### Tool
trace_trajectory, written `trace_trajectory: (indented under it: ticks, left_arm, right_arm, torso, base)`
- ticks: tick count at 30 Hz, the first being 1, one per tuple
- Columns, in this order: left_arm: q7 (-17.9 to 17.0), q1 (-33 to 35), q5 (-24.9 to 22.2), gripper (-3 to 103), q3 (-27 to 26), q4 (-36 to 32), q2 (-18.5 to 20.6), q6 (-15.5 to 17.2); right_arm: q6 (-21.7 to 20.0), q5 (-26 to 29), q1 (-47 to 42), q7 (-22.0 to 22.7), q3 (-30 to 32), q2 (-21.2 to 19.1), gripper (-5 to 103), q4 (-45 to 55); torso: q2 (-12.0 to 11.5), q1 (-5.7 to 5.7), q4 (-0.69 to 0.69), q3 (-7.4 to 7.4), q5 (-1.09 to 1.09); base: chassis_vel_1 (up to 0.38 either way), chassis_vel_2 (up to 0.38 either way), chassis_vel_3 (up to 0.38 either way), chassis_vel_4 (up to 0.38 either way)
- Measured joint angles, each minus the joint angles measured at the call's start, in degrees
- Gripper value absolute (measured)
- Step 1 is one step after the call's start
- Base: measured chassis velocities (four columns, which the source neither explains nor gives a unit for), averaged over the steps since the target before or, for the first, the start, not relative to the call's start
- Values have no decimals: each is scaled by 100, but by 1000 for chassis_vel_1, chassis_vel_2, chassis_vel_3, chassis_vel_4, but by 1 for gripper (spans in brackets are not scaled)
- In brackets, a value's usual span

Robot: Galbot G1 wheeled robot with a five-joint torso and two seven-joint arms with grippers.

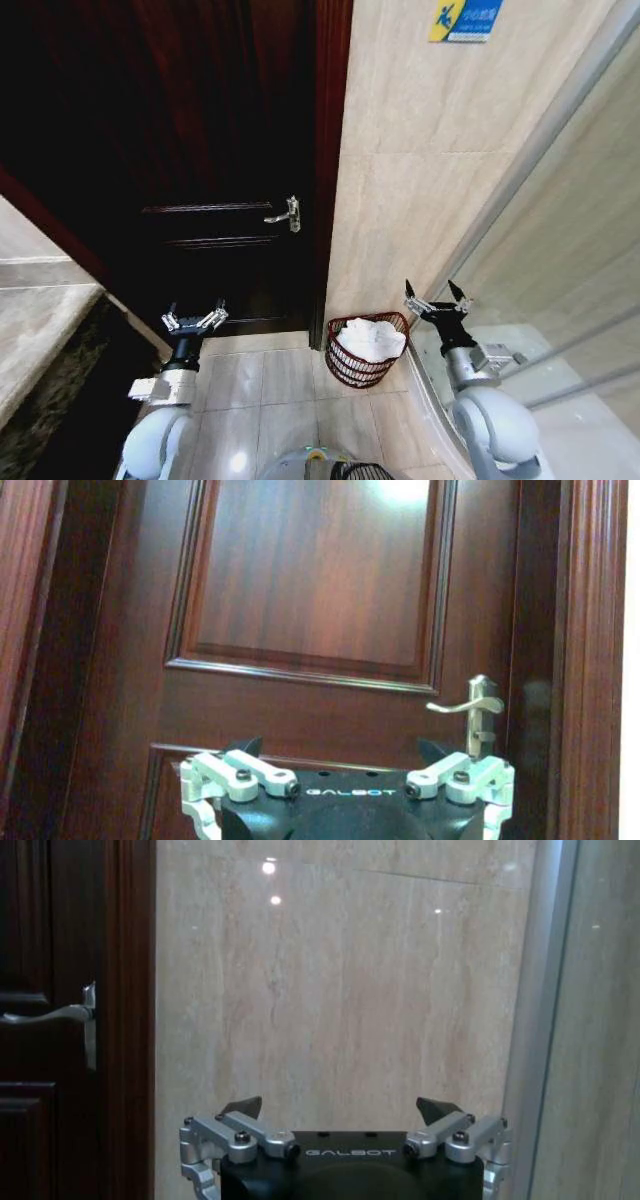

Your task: Discard the used towel into the hamper.

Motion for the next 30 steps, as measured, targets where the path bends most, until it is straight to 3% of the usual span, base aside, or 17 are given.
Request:
trace_trajectory:
  ticks: [14, 22, 30]
  left_arm:
    - [65, 5, -55, 100, -63, 62, 48, -9]
    - [16, -43, -42, 100, -20, 132, 37, -175]
    - [0, -28, 40, 100, -3, 152, 13, -238]
  right_arm:
    - [-76, -30, 58, 26, -131, 9, 100, 3]
    - [-80, -29, 62, 51, -148, 19, 100, -16]
    - [-294, -116, 33, 64, -137, 29, 100, 40]
  torso:
    - [-12, -5, 0, -6, 0]
    - [-16, -7, 2, -8, 0]
    - [-18, -9, 0, -10, 0]
  base:
    - [11, 11, 11, 7]
    - [33, 26, 31, 30]
    - [0, 0, 0, 0]
